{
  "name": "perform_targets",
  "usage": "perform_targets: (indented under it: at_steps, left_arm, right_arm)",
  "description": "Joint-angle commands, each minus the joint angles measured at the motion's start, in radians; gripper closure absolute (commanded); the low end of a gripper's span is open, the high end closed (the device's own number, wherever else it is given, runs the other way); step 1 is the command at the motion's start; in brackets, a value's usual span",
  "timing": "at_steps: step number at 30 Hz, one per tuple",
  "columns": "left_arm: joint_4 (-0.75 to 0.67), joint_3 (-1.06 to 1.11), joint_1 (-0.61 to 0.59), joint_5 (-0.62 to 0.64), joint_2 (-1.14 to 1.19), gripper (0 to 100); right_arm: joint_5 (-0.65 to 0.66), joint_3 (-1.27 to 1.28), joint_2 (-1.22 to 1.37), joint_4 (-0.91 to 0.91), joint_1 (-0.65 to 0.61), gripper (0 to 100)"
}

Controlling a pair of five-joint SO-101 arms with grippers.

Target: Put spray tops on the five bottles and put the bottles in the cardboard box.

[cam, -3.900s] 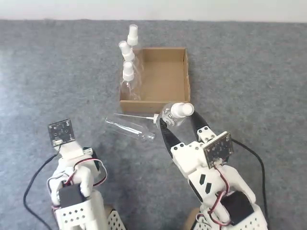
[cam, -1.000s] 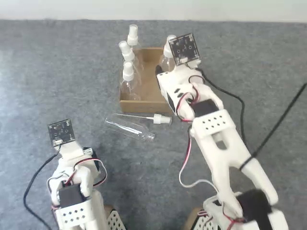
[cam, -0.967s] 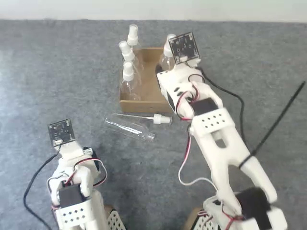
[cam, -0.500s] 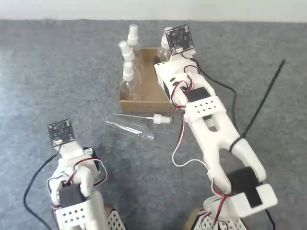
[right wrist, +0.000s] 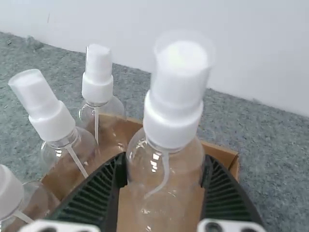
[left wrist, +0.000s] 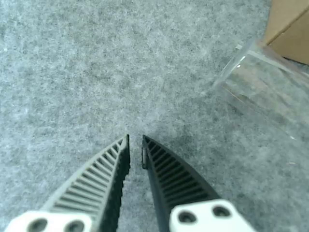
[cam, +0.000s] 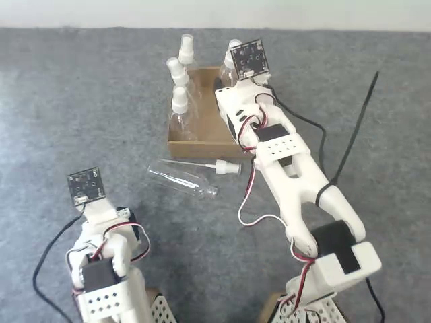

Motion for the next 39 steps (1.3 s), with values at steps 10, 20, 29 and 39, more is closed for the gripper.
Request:
perform_targets:
  at_steps: [10,20,29,39]
  left_arm:
    - [0.005,-0.010,-0.005,-0.003,-0.017,96]
    - [0.005,-0.010,-0.005,-0.003,-0.017,96]
    - [0.005,-0.010,-0.005,-0.003,-0.017,96]
    - [0.005,-0.010,-0.005,-0.003,-0.017,96]
  right_arm:
    - [0.006,-0.074,0.096,-0.188,0.030,88.0]
    - [0.009,-0.075,0.209,-0.349,0.051,88.0]
    - [0.009,-0.112,0.263,-0.348,0.073,87.8]
    - [0.009,-0.140,0.312,-0.351,0.085,87.5]
